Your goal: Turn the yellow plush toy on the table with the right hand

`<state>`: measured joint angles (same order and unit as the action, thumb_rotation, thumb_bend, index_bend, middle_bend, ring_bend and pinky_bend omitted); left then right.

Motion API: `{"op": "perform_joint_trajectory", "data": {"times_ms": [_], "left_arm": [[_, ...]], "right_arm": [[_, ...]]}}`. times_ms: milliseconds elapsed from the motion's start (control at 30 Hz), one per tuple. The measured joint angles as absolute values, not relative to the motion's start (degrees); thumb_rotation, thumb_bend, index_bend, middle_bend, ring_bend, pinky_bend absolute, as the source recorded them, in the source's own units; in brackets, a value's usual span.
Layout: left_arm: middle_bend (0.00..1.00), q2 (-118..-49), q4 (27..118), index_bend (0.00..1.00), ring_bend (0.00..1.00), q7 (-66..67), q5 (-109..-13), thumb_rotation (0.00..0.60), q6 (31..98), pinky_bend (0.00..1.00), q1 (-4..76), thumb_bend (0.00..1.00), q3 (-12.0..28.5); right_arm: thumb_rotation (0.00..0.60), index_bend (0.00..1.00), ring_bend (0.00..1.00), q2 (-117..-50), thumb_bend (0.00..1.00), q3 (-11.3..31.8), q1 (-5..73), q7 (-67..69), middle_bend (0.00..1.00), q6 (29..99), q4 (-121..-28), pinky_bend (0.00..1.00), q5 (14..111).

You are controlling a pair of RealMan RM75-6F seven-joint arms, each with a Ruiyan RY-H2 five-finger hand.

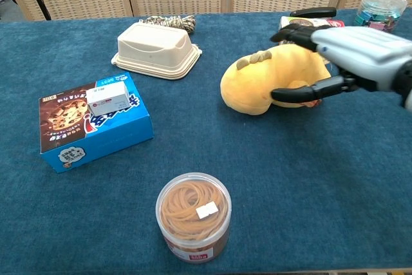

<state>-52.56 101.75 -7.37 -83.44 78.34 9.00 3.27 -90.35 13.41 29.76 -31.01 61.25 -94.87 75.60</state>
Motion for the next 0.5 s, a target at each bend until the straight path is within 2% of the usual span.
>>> {"op": "perform_joint_trajectory", "data": {"times_ms": [200, 500], "left_arm": [[0.0, -51.9, 101.3, 0.0, 0.0, -9.5, -83.0, 0.6, 78.2, 0.0, 8.9, 0.0, 3.4], [0.0, -51.6, 101.1, 0.0, 0.0, -10.2, -82.5, 0.6, 77.0, 0.0, 9.3, 0.0, 3.3]], "right_arm": [[0.101, 0.0, 0.0, -98.4, 0.0, 17.9, 37.5, -35.8, 0.0, 58.3, -89.5, 0.0, 71.1], [0.1, 0.0, 0.0, -106.0, 0.0, 22.0, 45.3, -36.2, 0.0, 56.6, -80.6, 0.0, 65.8]]}}
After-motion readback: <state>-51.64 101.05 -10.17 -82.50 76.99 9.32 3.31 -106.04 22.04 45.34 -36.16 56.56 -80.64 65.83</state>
